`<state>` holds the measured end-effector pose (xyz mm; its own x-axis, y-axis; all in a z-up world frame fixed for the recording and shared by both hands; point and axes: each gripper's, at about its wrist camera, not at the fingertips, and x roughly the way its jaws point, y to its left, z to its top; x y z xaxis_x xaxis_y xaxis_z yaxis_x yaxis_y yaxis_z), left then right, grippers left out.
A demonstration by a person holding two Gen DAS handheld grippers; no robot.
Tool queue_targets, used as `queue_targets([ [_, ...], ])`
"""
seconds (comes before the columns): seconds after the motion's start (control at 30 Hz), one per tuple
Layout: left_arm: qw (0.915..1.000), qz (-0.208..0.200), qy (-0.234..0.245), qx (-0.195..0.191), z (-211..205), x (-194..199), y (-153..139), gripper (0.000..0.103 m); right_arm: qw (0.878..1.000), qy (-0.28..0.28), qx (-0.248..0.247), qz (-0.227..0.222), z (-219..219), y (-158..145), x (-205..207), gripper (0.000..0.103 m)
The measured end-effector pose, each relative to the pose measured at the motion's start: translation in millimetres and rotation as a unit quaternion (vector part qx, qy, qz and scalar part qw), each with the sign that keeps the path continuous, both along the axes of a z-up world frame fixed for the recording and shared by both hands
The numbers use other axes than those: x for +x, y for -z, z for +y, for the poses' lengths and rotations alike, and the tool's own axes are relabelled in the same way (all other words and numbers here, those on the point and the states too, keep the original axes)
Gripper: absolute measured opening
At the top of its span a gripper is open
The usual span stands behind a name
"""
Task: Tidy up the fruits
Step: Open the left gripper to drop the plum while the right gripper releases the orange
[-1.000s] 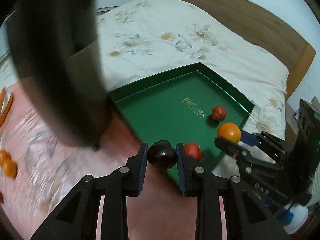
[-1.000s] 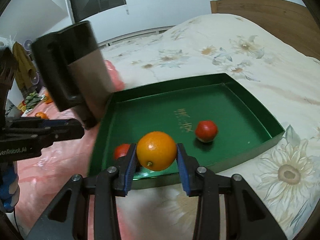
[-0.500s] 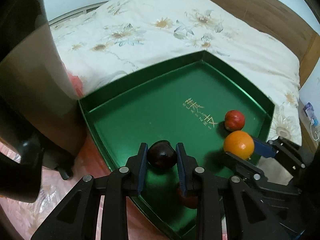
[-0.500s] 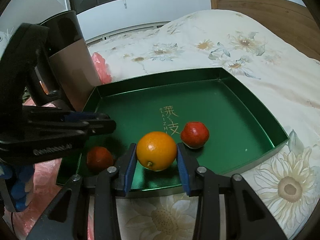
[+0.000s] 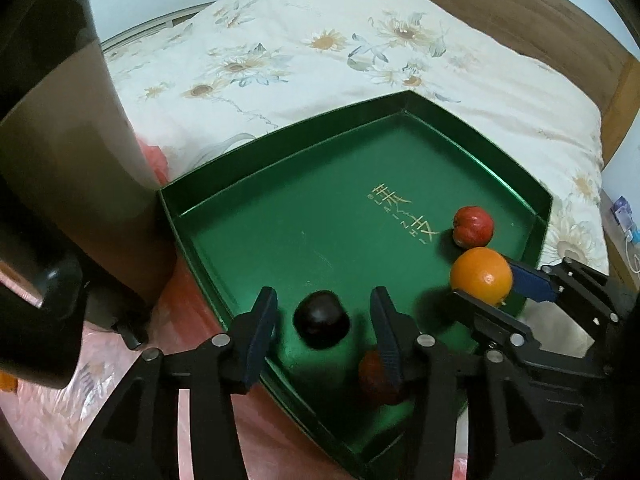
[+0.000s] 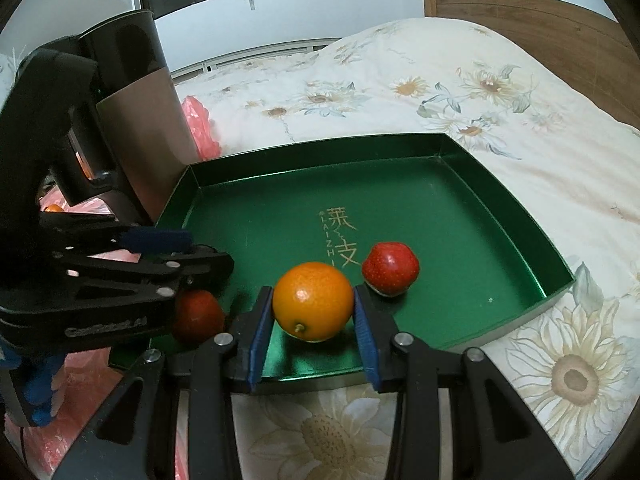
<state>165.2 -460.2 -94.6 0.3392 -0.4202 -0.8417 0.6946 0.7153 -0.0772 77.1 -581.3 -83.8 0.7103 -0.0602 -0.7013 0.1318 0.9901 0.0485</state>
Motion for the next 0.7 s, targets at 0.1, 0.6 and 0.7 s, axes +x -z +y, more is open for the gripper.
queue_targets([
  [0.1,1.0000,-0.001,-0.002,-0.003,4.4,-1.9,-4.8,0.049,1.000,0.002,-0.004,0.003,0.8,-0.4,-0.5,0.042],
  [0.6,0.9994,-0.012,-0.011,-0.030,49.2,-32.4,-40.3,0.069,0.999,0.007,-0.028,0.028,8.1,-11.8,-12.1,0.080],
  [0.7,0.9991,-0.014,-0.018,-0.035,66.7,-40.4,-48.0,0.074,0.999,0.013,-0.025,0.023,11.3,-19.3,-22.8,0.088],
])
